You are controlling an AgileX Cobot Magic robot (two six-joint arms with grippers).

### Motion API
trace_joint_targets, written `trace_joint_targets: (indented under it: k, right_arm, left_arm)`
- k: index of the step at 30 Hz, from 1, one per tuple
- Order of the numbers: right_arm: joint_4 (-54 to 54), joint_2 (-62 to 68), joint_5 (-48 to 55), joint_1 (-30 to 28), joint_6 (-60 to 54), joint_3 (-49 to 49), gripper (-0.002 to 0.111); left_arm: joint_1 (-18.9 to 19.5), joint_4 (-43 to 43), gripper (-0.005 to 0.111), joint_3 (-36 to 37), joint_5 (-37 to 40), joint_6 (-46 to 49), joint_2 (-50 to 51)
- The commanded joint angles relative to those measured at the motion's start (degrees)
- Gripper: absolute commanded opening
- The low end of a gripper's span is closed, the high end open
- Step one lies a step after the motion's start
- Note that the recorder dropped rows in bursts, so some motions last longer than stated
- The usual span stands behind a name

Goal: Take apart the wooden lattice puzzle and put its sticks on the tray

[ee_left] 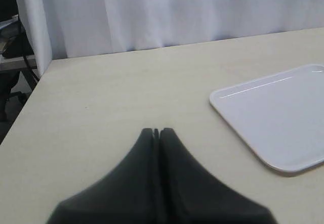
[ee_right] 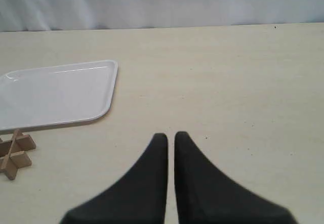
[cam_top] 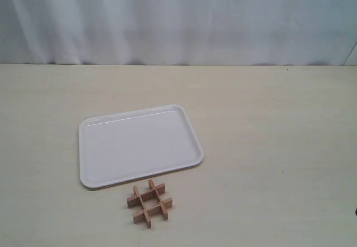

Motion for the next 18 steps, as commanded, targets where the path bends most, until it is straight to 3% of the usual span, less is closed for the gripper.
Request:
trace_joint_targets:
  k: [1,11,18]
  right_arm:
    - [-0.67,-0.23,-0.68,-0.20,0.03,0.13,0.004]
    - [-0.67,-0.23,-5.40,-0.20,0.03,0.13,0.004]
    - [-0.67,-0.23,-28.03,-0.20,0.03,0.13,0.004]
  left_arm:
    - [-0.52,0.04,0.000,0.17,-0.68,0.08,-0.04]
    - [-0.52,0.04,0.000,0.17,-0.68,0.08,-0.04]
    - [-0.52,0.04,0.000,0.17,-0.68,0.08,-0.04]
